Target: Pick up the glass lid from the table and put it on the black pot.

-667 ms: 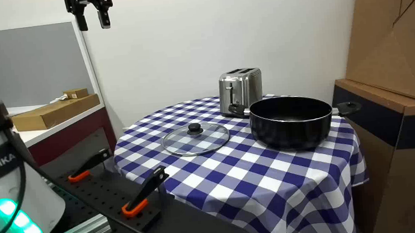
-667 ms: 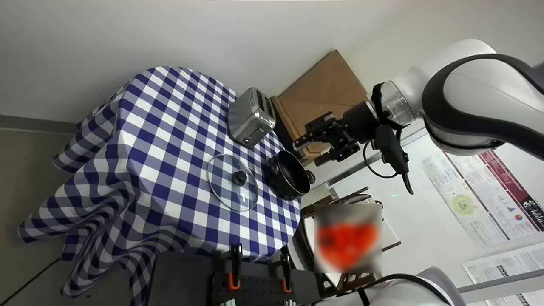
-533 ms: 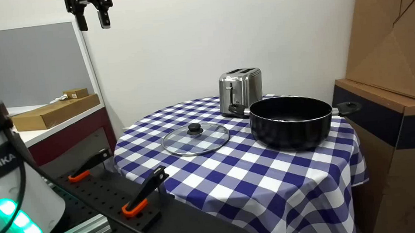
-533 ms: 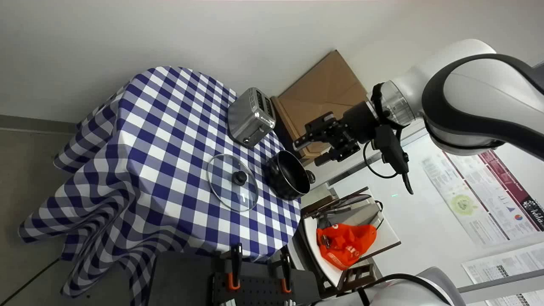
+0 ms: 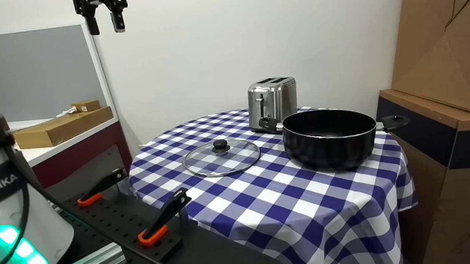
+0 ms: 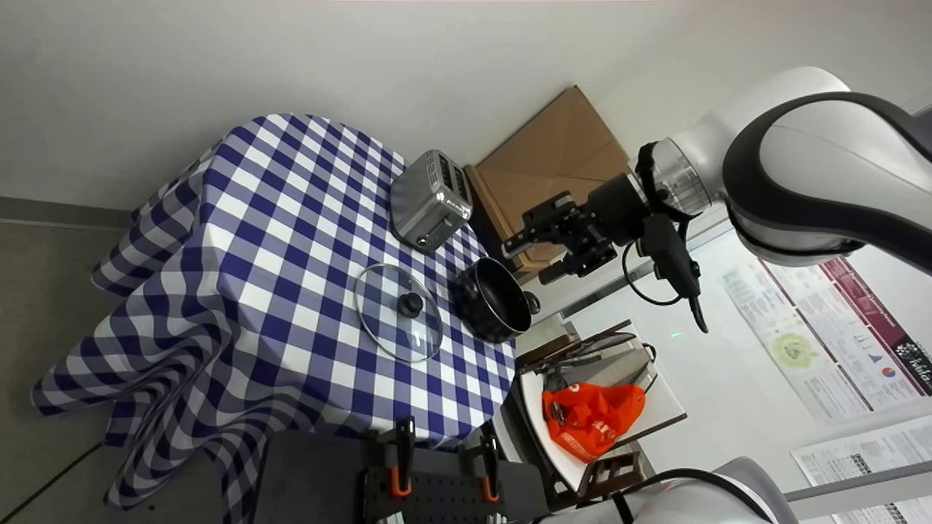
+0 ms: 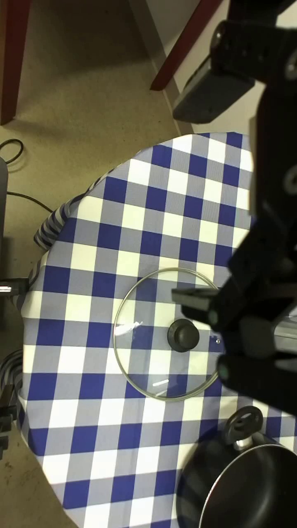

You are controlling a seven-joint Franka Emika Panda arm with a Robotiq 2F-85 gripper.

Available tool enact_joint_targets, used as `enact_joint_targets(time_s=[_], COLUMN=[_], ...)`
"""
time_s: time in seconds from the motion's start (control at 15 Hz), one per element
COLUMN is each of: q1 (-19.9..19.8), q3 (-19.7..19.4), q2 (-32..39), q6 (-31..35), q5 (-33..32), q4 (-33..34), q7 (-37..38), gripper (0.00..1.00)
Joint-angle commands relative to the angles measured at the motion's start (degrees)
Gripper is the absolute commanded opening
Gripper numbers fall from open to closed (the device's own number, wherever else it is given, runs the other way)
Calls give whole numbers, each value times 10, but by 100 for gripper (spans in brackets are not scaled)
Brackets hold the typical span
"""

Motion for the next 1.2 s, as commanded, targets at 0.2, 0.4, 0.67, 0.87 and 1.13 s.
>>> enact_joint_targets(time_s=[0.2,0.4,0.67,0.87,1.13], q1=[-1,-17,-63,-95,-133], q3=[0,9,18,16,12], q2=[0,8,36,70,132], q6=[-1,19,79,114,179], q5=[0,-10,-40,-66,-106], q4=[1,-1,-6,-6,6], q7=[0,24,80,111,146], gripper=[100,100,100,100,100])
